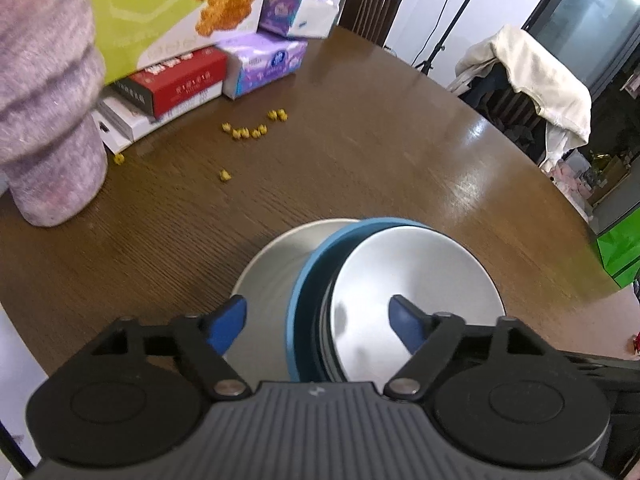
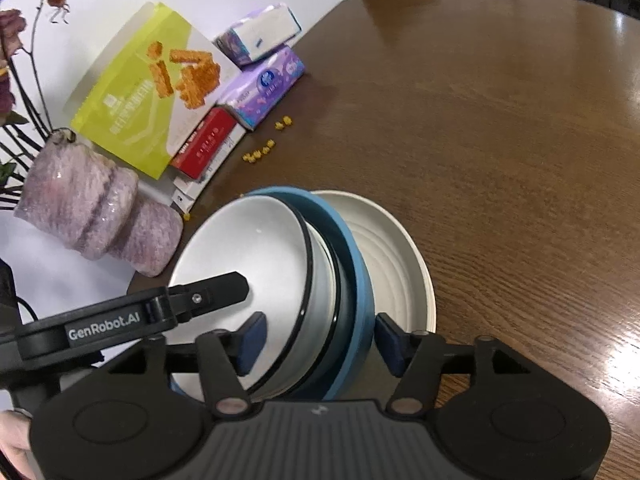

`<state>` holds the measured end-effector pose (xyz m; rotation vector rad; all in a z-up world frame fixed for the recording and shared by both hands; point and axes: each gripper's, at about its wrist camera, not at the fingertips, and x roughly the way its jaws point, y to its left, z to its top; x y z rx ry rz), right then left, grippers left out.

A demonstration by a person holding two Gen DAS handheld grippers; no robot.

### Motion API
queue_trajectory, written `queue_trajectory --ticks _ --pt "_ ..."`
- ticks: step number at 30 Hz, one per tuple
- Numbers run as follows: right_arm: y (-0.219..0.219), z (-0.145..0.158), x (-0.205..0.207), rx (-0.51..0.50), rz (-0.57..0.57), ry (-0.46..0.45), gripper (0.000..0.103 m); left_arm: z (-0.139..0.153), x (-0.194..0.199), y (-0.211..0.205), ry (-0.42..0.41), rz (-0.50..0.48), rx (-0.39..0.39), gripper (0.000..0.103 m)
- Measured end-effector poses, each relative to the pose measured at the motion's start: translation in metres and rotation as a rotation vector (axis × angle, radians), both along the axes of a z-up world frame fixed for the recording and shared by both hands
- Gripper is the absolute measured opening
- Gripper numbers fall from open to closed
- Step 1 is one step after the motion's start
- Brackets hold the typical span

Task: Organize plates and bowls
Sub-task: 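Lower the blue bowl stack onto the cream plates and open both tools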

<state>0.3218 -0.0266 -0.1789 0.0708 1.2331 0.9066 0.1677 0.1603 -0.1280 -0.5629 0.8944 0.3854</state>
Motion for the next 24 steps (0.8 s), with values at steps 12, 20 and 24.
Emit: queue_trajectory --ticks 12,20,24 --pt "-0.046 0.040 -0.029 0.011 -0.076 -0.221 0.103 0.042 -0.039 -0.026 -0.120 -0.058 0.194 0.103" --pt "-0.100 0.053 -0.078 -0.086 -0.224 -0.403 0.103 0.068 -0.075 -0.062 -0.238 -0.125 0.335 0.103" --pt "-0.128 0.059 -0.109 -0.122 -0.302 -0.484 0.103 0.075 -0.089 -0.077 -0.266 -0.171 0.354 0.103"
